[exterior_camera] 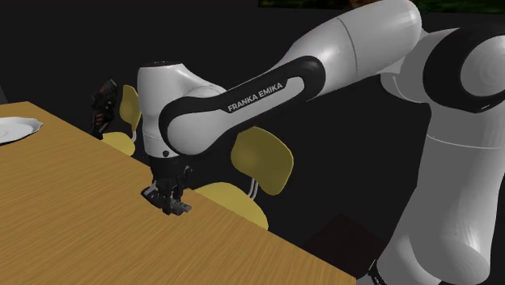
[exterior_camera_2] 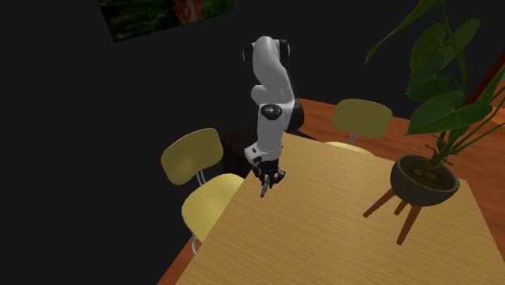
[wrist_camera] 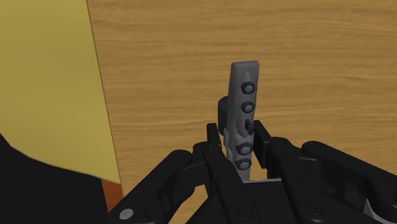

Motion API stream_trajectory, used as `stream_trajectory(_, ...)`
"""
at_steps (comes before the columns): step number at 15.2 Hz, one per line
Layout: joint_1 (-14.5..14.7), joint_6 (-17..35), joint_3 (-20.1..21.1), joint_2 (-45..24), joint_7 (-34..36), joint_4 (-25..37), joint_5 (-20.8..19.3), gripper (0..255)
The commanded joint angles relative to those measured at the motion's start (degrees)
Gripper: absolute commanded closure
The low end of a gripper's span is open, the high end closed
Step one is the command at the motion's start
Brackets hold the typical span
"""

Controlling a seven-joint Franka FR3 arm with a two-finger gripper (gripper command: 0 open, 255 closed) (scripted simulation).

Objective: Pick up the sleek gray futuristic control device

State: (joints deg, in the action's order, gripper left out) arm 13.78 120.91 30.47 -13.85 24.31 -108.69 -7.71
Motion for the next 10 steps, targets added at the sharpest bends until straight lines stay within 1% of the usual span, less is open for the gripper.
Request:
stream_trajectory(1, -0.1, -1.5, 0.1, 0.4, -0.3, 1.1, 0.3, 255)
stream_trajectory(8, -0.4, -6.4, 0.4, 2.3, -1.1, 4.4, 1.6, 255)
stream_trajectory(10, -0.4, -6.5, 0.5, 2.3, -1.1, 4.5, 1.6, 255)
